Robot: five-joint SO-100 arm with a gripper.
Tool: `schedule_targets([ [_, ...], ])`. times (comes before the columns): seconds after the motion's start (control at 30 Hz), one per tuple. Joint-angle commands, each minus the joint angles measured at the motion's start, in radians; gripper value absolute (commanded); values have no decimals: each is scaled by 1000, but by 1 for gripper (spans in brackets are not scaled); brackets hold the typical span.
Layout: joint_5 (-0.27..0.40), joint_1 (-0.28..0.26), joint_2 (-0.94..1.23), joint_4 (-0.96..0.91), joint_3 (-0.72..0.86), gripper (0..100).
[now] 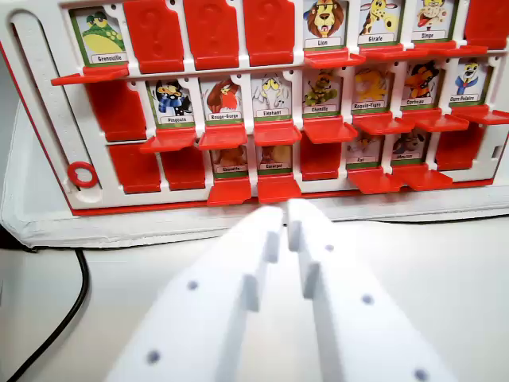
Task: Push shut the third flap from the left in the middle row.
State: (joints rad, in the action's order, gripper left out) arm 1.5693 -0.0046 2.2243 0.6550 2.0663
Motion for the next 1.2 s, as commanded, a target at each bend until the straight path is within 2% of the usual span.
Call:
schedule_targets([
  [0.0,-2,-11,-74,-117,-15,0],
  [0.57,3,-48,-416,-314,-72,0],
  [1.17,-14,-77,-666,-331,-295,0],
])
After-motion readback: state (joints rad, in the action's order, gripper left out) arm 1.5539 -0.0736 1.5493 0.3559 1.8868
